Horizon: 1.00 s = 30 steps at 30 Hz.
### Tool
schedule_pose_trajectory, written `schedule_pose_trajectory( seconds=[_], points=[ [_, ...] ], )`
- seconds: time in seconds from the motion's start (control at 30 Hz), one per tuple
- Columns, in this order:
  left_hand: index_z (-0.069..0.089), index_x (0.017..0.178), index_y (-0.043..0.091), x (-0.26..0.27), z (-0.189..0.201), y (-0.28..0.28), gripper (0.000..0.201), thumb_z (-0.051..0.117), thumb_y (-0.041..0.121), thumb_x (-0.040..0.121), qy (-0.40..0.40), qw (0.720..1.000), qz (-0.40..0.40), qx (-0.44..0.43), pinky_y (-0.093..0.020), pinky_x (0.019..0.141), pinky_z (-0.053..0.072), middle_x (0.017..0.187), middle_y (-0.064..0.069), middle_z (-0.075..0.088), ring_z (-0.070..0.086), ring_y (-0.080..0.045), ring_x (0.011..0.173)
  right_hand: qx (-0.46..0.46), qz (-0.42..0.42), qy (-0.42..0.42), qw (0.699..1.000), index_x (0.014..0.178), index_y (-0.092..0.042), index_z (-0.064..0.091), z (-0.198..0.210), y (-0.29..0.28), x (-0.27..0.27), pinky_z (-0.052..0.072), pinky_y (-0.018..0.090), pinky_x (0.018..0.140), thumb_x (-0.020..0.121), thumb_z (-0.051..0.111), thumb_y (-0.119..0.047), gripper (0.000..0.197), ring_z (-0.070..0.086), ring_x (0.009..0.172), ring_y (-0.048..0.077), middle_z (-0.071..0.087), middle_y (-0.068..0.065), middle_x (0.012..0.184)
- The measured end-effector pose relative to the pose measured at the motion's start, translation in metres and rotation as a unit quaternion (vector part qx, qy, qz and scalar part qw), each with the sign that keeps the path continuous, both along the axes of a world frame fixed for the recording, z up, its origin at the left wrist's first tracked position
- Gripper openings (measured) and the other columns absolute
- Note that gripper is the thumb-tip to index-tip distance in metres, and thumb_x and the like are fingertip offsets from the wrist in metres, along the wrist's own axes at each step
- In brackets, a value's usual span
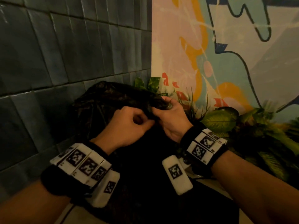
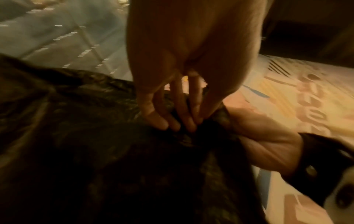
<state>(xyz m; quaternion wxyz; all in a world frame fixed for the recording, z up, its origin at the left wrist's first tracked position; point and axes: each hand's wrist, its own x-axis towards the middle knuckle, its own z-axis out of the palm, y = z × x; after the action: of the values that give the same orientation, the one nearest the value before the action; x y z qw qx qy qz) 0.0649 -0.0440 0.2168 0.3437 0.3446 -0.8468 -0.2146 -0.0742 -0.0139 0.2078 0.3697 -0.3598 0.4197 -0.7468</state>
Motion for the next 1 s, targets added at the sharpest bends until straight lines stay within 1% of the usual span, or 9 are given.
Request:
schedule_pose_trajectory(
  seconds=[0.1, 0.2, 0.3, 0.37, 0.53, 0.63, 0.73, 0.83, 1.0],
  points=[
    [0.073, 0.068, 0.021, 0.016, 0.004, -0.018, 0.012, 0.068, 0.022, 0.079, 0.085, 0.996, -0.021, 0.022, -0.029, 0.067, 0.053, 0.068, 0.005, 0.072, 0.066, -0.008, 0.067, -0.006, -0.018, 0.039, 0.999, 0.119, -0.003, 0.05, 0.011, -0.002, 0.0, 0.053, 0.05, 0.089, 0.064, 0.079, 0.006, 0.063, 0.066, 0.102, 0.033, 0.067, 0.021, 0.111],
    [0.07, 0.071, 0.015, 0.025, 0.013, -0.019, 0.017, 0.063, 0.019, 0.086, 0.149, 0.983, -0.04, 0.097, -0.04, 0.073, 0.056, 0.079, -0.003, 0.074, 0.069, -0.02, 0.078, -0.019, -0.025, 0.061, 0.998, 0.118, 0.002, 0.053, 0.02, -0.001, -0.001, 0.051, 0.053, 0.093, 0.067, 0.079, 0.004, 0.057, 0.066, 0.102, 0.035, 0.067, 0.025, 0.112],
    [0.068, 0.093, 0.007, 0.025, 0.017, -0.012, 0.036, 0.069, 0.04, 0.078, 0.175, 0.959, -0.088, 0.206, -0.04, 0.077, 0.058, 0.094, -0.009, 0.072, 0.07, -0.022, 0.089, -0.034, 0.051, 0.111, 0.992, 0.111, 0.009, 0.06, 0.02, 0.0, 0.005, 0.056, 0.044, 0.086, 0.072, 0.074, 0.008, 0.042, 0.068, 0.095, 0.033, 0.068, 0.025, 0.108],
    [0.07, 0.098, 0.01, 0.025, 0.013, -0.014, 0.046, 0.073, 0.045, 0.069, 0.194, 0.956, -0.1, 0.196, -0.034, 0.077, 0.059, 0.094, -0.004, 0.074, 0.072, -0.017, 0.089, -0.032, 0.092, 0.163, 0.982, 0.108, 0.011, 0.062, 0.017, 0.002, 0.014, 0.058, 0.035, 0.078, 0.07, 0.072, 0.013, 0.039, 0.069, 0.09, 0.03, 0.069, 0.024, 0.103],
    [0.073, 0.077, 0.001, 0.045, 0.006, -0.036, 0.008, 0.069, 0.008, 0.08, 0.217, 0.973, -0.052, 0.064, -0.018, 0.065, 0.049, 0.07, -0.001, 0.07, 0.062, -0.005, 0.067, -0.011, 0.067, 0.23, 0.971, 0.081, -0.004, 0.067, 0.018, 0.001, 0.008, 0.057, 0.021, 0.06, 0.07, 0.074, 0.011, 0.02, 0.067, 0.059, 0.013, 0.07, 0.007, 0.071],
    [0.07, 0.067, 0.005, 0.058, 0.002, -0.048, 0.016, 0.07, 0.014, 0.081, 0.235, 0.97, -0.013, 0.068, -0.016, 0.06, 0.049, 0.064, 0.004, 0.068, 0.061, -0.002, 0.061, -0.013, -0.009, 0.286, 0.958, 0.082, -0.003, 0.069, 0.022, -0.003, 0.001, 0.053, 0.015, 0.058, 0.075, 0.073, 0.005, 0.012, 0.063, 0.056, 0.003, 0.069, 0.001, 0.068],
    [0.068, 0.061, 0.007, 0.058, -0.001, -0.054, 0.022, 0.075, 0.02, 0.077, 0.262, 0.961, 0.018, 0.086, -0.019, 0.056, 0.046, 0.06, 0.001, 0.068, 0.058, -0.005, 0.057, 0.055, 0.092, 0.26, 0.96, 0.093, -0.013, 0.062, 0.015, -0.002, 0.015, 0.053, 0.024, 0.056, 0.072, 0.078, -0.025, 0.029, 0.061, 0.061, 0.009, 0.064, 0.001, 0.078],
    [0.068, 0.061, 0.004, 0.053, -0.005, -0.06, 0.029, 0.079, 0.029, 0.071, 0.263, 0.96, 0.038, 0.093, -0.033, 0.06, 0.046, 0.068, -0.018, 0.07, 0.057, -0.015, 0.06, 0.135, 0.129, 0.417, 0.889, 0.087, -0.021, 0.058, -0.004, -0.004, 0.037, 0.047, 0.022, 0.062, 0.059, 0.08, -0.051, 0.047, 0.058, 0.07, 0.004, 0.06, -0.009, 0.083],
    [0.053, 0.044, 0.015, 0.053, -0.01, -0.067, 0.043, 0.081, 0.04, 0.065, 0.256, 0.961, 0.052, 0.089, -0.026, 0.046, 0.029, 0.048, -0.003, 0.045, 0.037, -0.01, 0.047, 0.067, 0.058, 0.395, 0.914, 0.06, -0.025, 0.06, -0.024, -0.023, 0.04, 0.044, 0.012, 0.056, 0.076, 0.077, -0.027, 0.024, 0.058, 0.056, -0.001, 0.063, -0.01, 0.06]
  ],
)
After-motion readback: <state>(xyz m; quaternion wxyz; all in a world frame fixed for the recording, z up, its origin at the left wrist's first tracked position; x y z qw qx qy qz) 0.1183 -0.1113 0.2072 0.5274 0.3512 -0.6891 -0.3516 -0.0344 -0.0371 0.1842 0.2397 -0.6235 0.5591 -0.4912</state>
